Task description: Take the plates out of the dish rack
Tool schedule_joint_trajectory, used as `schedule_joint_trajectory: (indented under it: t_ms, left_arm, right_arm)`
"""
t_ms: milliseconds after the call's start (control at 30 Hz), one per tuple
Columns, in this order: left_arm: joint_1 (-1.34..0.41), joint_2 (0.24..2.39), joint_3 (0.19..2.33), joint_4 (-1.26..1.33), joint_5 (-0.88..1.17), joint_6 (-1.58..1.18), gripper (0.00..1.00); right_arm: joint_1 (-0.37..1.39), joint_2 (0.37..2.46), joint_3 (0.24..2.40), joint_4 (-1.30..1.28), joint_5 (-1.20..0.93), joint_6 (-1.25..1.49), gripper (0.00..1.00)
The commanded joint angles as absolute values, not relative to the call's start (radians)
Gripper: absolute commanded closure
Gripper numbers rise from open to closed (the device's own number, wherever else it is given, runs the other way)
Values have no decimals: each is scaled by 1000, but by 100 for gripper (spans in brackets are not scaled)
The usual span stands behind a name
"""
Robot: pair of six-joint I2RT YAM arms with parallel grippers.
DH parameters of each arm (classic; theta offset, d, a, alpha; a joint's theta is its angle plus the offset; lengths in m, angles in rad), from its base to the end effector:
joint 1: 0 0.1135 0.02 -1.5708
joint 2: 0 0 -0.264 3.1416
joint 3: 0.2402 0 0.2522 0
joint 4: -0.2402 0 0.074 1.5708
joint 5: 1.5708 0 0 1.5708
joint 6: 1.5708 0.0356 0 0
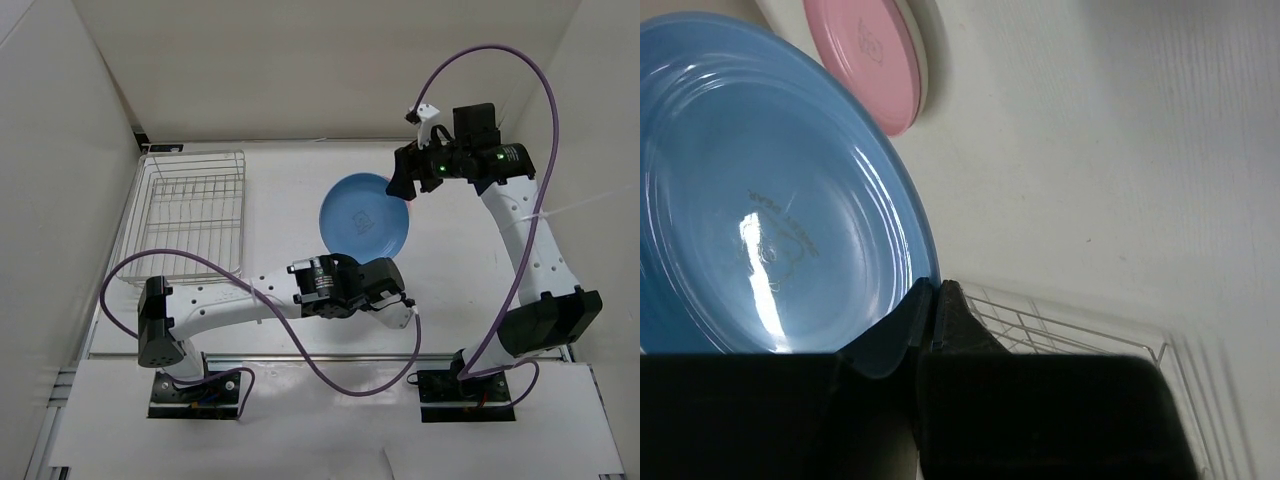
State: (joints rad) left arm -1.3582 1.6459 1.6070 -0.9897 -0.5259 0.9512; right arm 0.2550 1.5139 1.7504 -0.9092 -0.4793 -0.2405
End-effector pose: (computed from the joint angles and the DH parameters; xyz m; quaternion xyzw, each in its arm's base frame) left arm 0.0894 -0.3295 0.3374 0.8228 0.4397 0.1930 0.3039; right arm 0.2974 0.0945 0.4270 -0.3145 0.8231 0.2169 0.4201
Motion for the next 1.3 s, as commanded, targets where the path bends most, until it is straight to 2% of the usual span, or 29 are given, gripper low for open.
schedule_joint_trajectory:
  t_ms: [0,67,200,367,400,433,533,700,733,833,867,900,1000,1033,1200,1267]
  left_arm:
    - [-1368,1635,1644,-957,-565,951,89]
    - [-1368,1635,1655,-957,-565,951,89]
    - [-1368,1635,1675,-948,-574,951,89]
    - [-1368,1635,1694,-910,-574,960,89]
    - [-1368,1644,1694,-910,-574,960,89]
    - [-1368,1644,1694,-910,-574,960,89]
    - [-1368,1644,1674,-897,-583,960,89]
    - [-1335,1644,1664,-867,-603,960,89]
    - [-1335,1644,1673,-867,-603,960,86]
    - [-1308,1644,1687,-842,-615,948,49]
    - [-1293,1644,1701,-842,-615,948,27]
    - [-1293,1644,1701,-832,-626,939,19]
    - [-1266,1634,1747,-831,-636,939,17]
    - [-1253,1611,1765,-812,-637,930,0]
    - [-1128,1577,1899,-758,-687,890,0]
    - [-969,1568,2020,-791,-687,793,0]
  right_arm:
    - [239,1519,1749,-853,-511,-236,23]
    - [239,1519,1740,-853,-537,-225,27]
    - [239,1528,1729,-853,-537,-225,51]
    - [239,1538,1720,-853,-546,-225,49]
    - [239,1539,1720,-853,-546,-225,55]
    - [239,1539,1720,-853,-546,-225,73]
    - [239,1539,1720,-853,-546,-225,100]
    - [239,1529,1710,-844,-523,-215,100]
    - [239,1529,1710,-844,-523,-215,100]
    - [239,1520,1684,-812,-467,-193,100]
    - [239,1520,1671,-801,-442,-183,100]
    - [239,1520,1660,-790,-419,-161,100]
    - [221,1534,1660,-755,-324,-102,100]
    - [209,1557,1672,-740,-299,-83,100]
    - [172,1675,1767,-699,-160,44,100]
    - [163,1753,1793,-690,-105,55,100]
